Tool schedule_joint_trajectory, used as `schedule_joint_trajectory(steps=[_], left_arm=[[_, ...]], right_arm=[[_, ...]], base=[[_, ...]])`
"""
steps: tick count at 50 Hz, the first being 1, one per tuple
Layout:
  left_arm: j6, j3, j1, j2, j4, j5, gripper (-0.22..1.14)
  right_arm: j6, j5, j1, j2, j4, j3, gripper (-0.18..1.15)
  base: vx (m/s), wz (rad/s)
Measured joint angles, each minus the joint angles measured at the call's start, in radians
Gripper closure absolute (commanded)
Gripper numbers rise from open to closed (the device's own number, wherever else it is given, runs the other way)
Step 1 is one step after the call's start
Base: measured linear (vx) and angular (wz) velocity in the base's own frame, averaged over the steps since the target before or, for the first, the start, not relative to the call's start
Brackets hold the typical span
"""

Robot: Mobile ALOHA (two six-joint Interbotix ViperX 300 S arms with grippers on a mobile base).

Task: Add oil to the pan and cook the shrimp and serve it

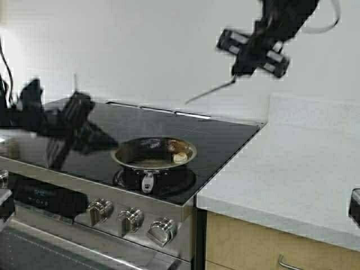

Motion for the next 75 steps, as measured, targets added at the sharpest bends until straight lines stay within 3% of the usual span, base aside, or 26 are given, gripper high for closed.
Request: schedule_joint_trajectory(steps=[6, 19, 28, 38, 48, 60, 75], left_arm=[[0.011, 0.025, 0.000, -0.141, 0.003, 0.077, 0.85], [0.008, 0.064, -0.006, -0.405, 0.002, 0.336, 0.87], [0.012, 0.054, -0.035, -0.534, 0.006, 0.555, 0.87], [0.107, 0.026, -0.046, -0.577, 0.034, 0.756, 0.87], [0.192, 0.026, -0.051, -0.575, 0.009, 0.772, 0.87], [0.192, 0.026, -0.051, -0.552, 0.000, 0.773, 0.87], [0.192, 0.026, -0.051, -0.552, -0.003, 0.775, 0.87]], right_arm=[[-0.002, 0.189, -0.080, -0.133, -0.052, 0.023, 0.89], [0.000, 0.589, -0.407, -0.344, -0.201, 0.018, 0.90], [-0.006, 0.795, -0.644, -0.341, -0.376, 0.020, 0.90], [-0.023, 0.877, -0.799, -0.230, -0.460, 0.057, 0.90], [-0.163, 0.927, -0.876, -0.075, -0.431, 0.058, 0.90], [-0.364, 0.996, -0.979, 0.109, -0.179, -0.017, 0.90], [-0.359, 0.976, -1.068, 0.268, -0.143, -0.097, 0.90]], base=[[0.00, 0.00], [0.00, 0.00], [0.00, 0.00], [0.00, 0.00], [0.00, 0.00], [0.00, 0.00], [0.00, 0.00]])
